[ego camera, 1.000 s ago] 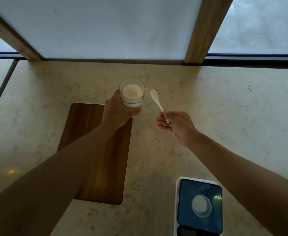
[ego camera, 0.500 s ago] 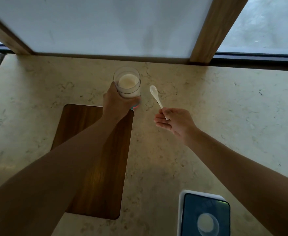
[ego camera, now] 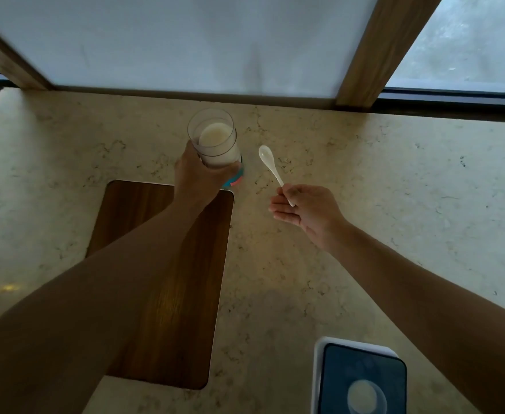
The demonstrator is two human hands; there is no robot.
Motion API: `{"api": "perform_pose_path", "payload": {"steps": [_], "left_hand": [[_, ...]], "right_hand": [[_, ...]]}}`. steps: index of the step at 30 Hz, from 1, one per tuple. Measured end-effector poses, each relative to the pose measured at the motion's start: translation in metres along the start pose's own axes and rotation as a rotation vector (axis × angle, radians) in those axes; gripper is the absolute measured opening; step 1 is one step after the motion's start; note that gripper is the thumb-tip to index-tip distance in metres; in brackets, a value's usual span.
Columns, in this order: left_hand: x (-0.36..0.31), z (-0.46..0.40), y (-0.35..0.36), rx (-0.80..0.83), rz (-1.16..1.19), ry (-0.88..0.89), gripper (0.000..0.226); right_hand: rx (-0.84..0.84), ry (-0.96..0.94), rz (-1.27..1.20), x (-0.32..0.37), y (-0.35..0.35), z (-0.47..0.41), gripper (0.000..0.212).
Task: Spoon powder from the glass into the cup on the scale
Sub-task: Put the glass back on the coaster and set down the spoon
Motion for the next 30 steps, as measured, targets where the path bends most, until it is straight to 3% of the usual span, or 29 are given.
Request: {"api": "perform_pose_path", "payload": {"steps": [11, 17, 25, 30], "left_hand": [[0.007, 0.001, -0.001, 0.122, 0.108, -0.086, 0.111], [0.003, 0.020, -0.006, 0.205, 0.024, -0.137, 0.115], [-0.019, 0.074, -0.025, 0.127, -0.093, -0.189, 0.114], [-0.037, 0.125, -0.030, 0.171, -0.136, -0.201, 0.118]], "right_hand": [[0.006, -0.031, 0.082, -0.003, 0.000, 0.005, 0.021], [0.007, -0.057, 0.126, -0.004, -0.004, 0.022, 0.017], [-0.028, -0.100, 0.193, -0.003, -0.020, 0.075, 0.016], [-0.074, -0.113, 0.252, -0.014, -0.035, 0.116, 0.016]]}}
Point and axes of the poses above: each hand's wrist, its own z-axis away from the middle knuckle, its own y-axis out of the palm, x = y × z, the point moved 4 cm from there along -z, towards the middle knuckle, and after that the axes turned 6 degrees about z, right-handed, at the moved point
